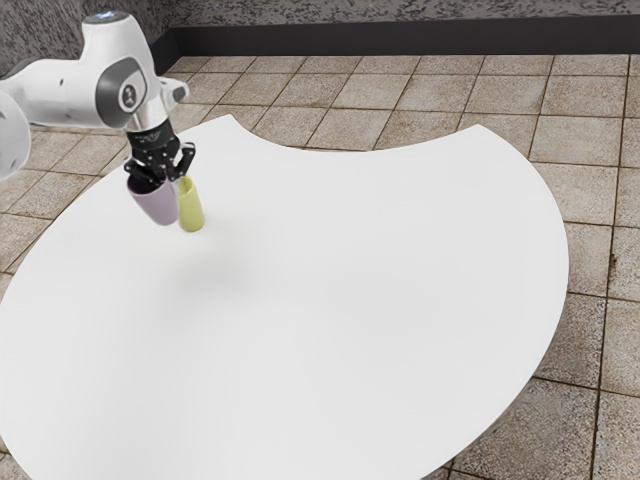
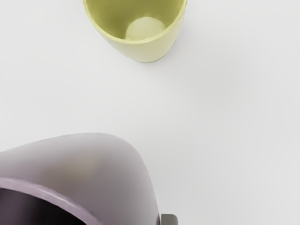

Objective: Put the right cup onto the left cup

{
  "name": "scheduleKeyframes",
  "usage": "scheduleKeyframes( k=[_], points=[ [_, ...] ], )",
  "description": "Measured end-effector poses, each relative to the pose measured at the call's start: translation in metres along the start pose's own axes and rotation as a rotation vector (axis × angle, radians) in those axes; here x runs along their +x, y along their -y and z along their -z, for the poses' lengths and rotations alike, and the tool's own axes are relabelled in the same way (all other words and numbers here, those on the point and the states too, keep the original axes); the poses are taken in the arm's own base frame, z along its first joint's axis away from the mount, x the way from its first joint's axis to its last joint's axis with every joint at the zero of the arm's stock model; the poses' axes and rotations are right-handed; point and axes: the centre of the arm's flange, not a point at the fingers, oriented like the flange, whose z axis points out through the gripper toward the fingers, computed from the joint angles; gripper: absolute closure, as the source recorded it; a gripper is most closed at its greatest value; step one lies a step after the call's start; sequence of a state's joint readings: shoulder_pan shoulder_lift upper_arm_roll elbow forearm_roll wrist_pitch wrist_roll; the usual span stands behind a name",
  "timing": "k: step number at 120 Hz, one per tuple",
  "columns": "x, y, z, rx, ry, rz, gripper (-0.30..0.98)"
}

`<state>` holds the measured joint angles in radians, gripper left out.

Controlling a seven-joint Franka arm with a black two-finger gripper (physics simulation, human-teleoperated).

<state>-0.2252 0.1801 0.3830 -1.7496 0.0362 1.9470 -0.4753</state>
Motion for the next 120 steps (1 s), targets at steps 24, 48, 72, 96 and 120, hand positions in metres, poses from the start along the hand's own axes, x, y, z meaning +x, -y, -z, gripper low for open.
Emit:
scheduleKeyframes(
  k=[24, 48, 72, 96, 120],
  points=[
    [0.042, -0.013, 0.024, 0.013, -0.043, -0.003, 0.78],
    [0.068, -0.026, 0.007, 0.033, -0.025, -0.012, 0.78],
    [0.082, -0.019, -0.005, 0.039, -0.006, -0.005, 0.78],
    [0.113, -0.003, -0.006, -0.02, 0.064, 0.046, 0.78],
    [0.131, 0.0, -0.014, -0.06, 0.114, 0.042, 0.78]
  ],
)
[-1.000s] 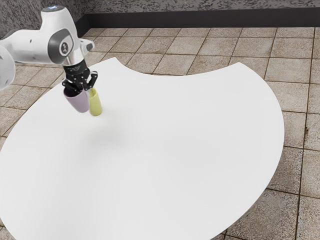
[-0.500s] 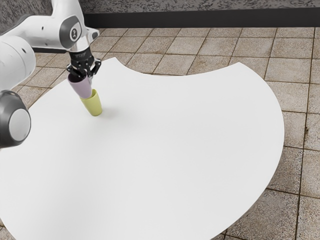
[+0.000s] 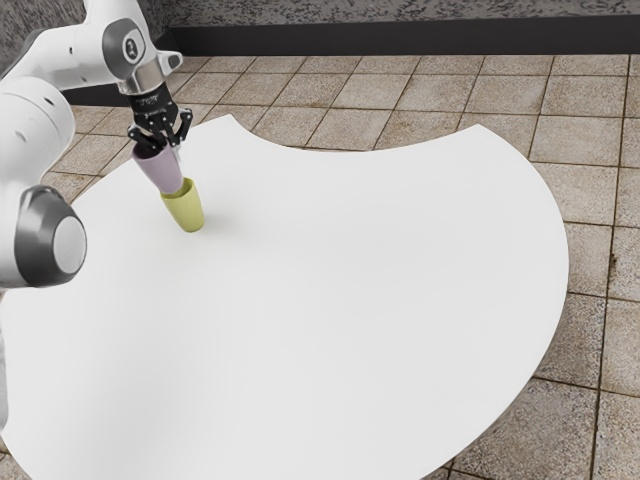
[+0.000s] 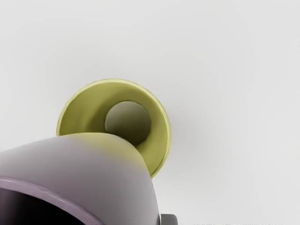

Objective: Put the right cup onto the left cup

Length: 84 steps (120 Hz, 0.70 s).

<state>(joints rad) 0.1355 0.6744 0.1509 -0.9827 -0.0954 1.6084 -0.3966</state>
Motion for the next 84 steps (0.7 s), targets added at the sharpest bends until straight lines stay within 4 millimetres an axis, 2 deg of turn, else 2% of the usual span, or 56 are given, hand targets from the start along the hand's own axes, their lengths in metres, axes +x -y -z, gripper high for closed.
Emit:
scheduleKeyframes(
  k=[27, 48, 84],
  points=[
    [0.011, 0.0, 0.005, -0.003, 0.003, -0.014, 0.78],
    [0.024, 0.003, -0.004, 0.003, 0.001, -0.014, 0.78],
    [0.027, -0.001, -0.021, 0.014, 0.022, -0.027, 0.78]
  ],
)
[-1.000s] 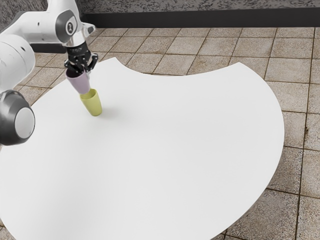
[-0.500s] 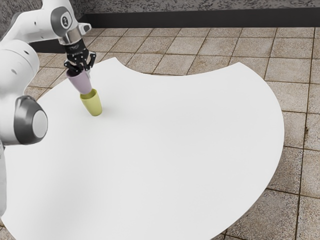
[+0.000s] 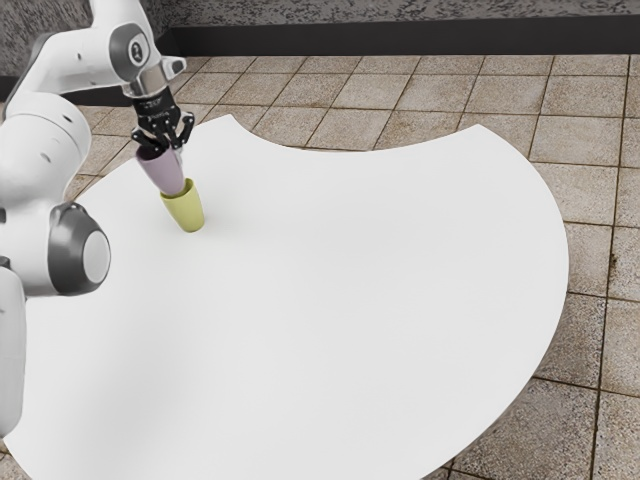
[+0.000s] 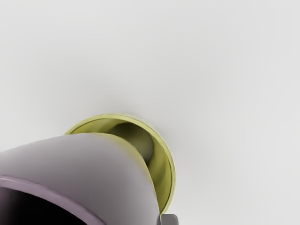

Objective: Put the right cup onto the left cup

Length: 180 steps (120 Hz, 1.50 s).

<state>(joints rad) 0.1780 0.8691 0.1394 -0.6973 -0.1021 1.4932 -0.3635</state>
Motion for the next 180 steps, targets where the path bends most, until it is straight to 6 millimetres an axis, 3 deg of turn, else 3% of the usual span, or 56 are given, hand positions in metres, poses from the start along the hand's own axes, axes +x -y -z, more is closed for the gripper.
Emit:
scheduleKeyframes(
  k=[62, 92, 114, 127, 147, 157, 166, 180],
  points=[
    [0.001, -0.006, -0.014, 0.0, 0.022, -0.011, 0.78],
    [0.0, -0.006, -0.014, -0.004, 0.023, -0.01, 0.29],
    [-0.001, -0.005, -0.008, -0.006, 0.017, -0.009, 0.13],
    [-0.009, -0.006, 0.025, -0.021, -0.021, -0.016, 0.08],
    [-0.05, -0.018, 0.094, -0.045, -0.053, -0.056, 0.05],
    [-0.083, -0.014, 0.114, -0.044, -0.022, -0.094, 0.04],
    [-0.126, -0.022, 0.129, -0.033, -0.015, -0.184, 0.03],
    [-0.217, -0.065, 0.153, 0.037, -0.067, -0.409, 0.02]
  ],
)
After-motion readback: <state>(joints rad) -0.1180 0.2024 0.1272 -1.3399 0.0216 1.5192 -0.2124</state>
